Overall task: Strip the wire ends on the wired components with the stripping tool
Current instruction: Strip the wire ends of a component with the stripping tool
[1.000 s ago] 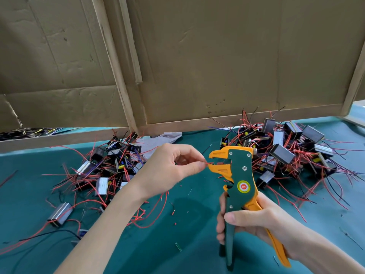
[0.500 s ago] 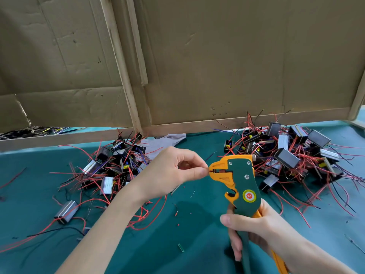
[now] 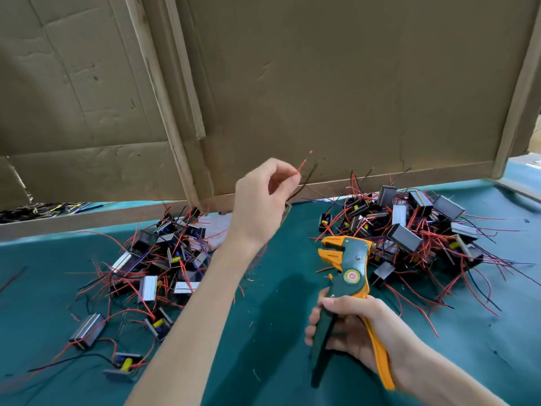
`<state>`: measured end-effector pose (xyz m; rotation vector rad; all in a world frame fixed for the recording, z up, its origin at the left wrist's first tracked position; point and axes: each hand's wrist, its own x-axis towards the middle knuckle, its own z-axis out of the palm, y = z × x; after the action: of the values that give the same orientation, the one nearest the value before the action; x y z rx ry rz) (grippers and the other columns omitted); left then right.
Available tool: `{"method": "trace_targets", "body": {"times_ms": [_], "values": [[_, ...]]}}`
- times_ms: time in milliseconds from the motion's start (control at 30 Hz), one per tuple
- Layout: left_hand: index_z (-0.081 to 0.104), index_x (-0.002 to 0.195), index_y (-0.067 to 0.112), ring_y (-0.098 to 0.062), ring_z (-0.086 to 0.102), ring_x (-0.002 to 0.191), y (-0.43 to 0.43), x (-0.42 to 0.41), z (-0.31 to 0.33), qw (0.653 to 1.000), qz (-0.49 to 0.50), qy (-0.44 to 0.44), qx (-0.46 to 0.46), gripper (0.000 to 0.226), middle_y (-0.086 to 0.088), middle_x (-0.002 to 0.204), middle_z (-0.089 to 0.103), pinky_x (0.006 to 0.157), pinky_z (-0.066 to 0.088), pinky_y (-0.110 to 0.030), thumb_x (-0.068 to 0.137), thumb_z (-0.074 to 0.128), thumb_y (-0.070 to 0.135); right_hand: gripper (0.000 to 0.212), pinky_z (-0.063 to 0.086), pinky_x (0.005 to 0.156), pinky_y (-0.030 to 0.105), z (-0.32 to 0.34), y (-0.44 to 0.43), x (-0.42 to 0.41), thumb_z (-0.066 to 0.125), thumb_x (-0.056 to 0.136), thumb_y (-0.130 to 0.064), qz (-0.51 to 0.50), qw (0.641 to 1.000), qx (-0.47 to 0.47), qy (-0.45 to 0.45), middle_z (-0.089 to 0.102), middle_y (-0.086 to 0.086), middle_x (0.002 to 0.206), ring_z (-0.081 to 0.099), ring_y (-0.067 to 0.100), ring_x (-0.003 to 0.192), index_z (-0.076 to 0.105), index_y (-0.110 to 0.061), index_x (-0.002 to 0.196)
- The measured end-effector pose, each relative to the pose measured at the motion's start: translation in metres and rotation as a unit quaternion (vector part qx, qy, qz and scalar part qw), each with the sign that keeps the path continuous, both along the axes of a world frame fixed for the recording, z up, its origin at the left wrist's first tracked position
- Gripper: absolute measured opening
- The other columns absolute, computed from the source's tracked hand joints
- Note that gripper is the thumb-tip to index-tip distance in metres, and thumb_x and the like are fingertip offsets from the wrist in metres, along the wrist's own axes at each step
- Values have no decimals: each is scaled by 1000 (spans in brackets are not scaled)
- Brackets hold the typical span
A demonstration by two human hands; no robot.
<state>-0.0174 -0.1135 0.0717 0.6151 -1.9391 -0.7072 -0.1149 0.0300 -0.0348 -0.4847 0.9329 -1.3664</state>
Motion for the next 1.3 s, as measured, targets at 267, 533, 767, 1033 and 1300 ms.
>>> {"method": "trace_targets", "body": {"times_ms": [267,533,767,1033,1300], "values": [[53,130,8,-21,61,111,33,-90,8,974,-204,-58,82,43,-10,133,55,100,48,-36,89,61,0,11,58,60,47,1,-3,-5,66,62,-2,-22,998,23,-55,62,27,76,65,38,64,68,3,72],[62,118,18,-17,55,107,-9,9,-31,928,-3,-373,-9,28,-3,122,55,93,40,-28,93,53,8,17,58,62,47,-2,-9,-8,69,57,8,-7,998,7,-57,63,26,77,65,39,65,69,1,72],[69,87,26,-16,61,93,-79,105,-41,823,117,-547,101,39,0,111,66,74,49,-24,80,51,-8,15,58,66,47,-9,-12,-9,73,60,-2,-10,999,-3,-50,63,26,81,65,40,71,71,1,74],[66,69,30,-7,65,76,-91,125,-63,879,106,-457,91,23,11,78,69,75,54,-30,72,82,13,19,58,66,45,2,-30,-4,67,66,-6,-2,997,-20,68,62,25,78,65,39,69,61,1,83],[61,85,21,-12,57,71,-83,108,-65,934,87,-337,73,15,0,84,67,64,43,-17,83,70,9,25,58,67,44,3,-48,-11,70,67,1,28,995,-16,92,63,23,78,65,37,70,58,0,89]]}}
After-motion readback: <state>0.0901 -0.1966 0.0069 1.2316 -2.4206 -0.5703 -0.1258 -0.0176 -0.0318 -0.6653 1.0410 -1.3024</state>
